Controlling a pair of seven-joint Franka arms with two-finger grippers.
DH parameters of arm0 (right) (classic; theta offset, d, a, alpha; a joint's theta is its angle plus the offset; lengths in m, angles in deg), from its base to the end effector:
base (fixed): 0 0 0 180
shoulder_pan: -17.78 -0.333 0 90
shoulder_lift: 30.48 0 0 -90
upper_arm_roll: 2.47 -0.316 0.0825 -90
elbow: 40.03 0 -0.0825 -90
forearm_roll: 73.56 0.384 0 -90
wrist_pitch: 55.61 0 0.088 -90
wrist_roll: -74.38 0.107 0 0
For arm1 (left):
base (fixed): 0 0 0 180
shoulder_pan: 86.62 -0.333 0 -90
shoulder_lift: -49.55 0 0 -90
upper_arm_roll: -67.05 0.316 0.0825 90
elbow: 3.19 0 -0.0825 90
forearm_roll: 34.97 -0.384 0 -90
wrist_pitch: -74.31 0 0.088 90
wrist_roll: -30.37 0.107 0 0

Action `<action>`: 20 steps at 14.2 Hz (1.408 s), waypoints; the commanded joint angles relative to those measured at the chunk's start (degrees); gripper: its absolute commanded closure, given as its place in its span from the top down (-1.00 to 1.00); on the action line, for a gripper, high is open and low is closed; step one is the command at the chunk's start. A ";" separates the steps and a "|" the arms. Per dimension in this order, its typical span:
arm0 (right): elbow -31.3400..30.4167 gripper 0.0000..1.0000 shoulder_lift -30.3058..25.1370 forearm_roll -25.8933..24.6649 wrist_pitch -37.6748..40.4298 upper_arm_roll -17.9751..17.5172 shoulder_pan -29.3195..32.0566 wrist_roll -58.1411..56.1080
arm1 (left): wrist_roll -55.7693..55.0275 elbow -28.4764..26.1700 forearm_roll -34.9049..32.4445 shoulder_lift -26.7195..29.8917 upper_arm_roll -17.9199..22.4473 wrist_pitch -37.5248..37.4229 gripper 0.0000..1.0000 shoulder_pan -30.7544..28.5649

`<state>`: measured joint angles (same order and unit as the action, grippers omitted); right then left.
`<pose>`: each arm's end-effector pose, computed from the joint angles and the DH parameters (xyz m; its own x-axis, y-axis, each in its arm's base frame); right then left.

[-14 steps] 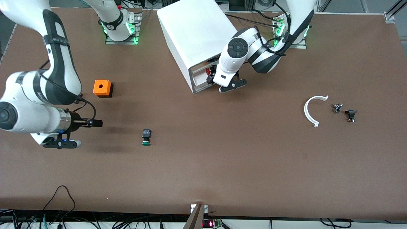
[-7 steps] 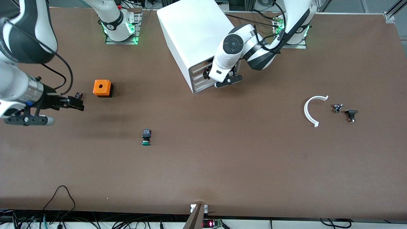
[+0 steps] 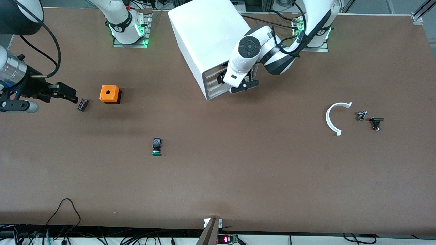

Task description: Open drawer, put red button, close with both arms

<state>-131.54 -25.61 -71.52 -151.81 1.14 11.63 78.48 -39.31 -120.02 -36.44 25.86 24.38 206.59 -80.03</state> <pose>0.5867 0.0309 0.5730 0.9995 -0.0308 -0.0052 -0.0310 -0.9991 -0.0297 0.3952 -0.4381 0.2879 0.9026 0.3494 -0.2514 0.3736 -0.9260 0.0545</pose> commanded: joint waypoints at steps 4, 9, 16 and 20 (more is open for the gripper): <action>-2.28 1.00 -2.75 -0.73 1.19 0.09 -0.18 -0.14 | 20.16 7.12 0.16 3.03 0.05 -10.35 1.00 -8.33; 2.12 1.00 -1.00 -2.92 2.15 -0.17 -0.62 -0.58 | 30.63 15.82 -8.81 3.29 -0.30 -22.22 1.00 -14.66; 4.23 1.00 -0.73 -2.22 2.25 -0.35 -0.62 -0.58 | 55.40 21.11 -3.30 14.34 13.63 -30.49 1.00 -15.56; 5.02 1.00 -0.29 -2.13 2.16 -0.44 -0.70 -0.49 | 67.66 20.76 4.45 19.54 32.53 -31.73 1.00 -6.70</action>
<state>-128.64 -26.95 -73.71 -150.91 0.72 11.08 78.47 24.72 -98.17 -35.07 42.45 49.38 176.00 -91.63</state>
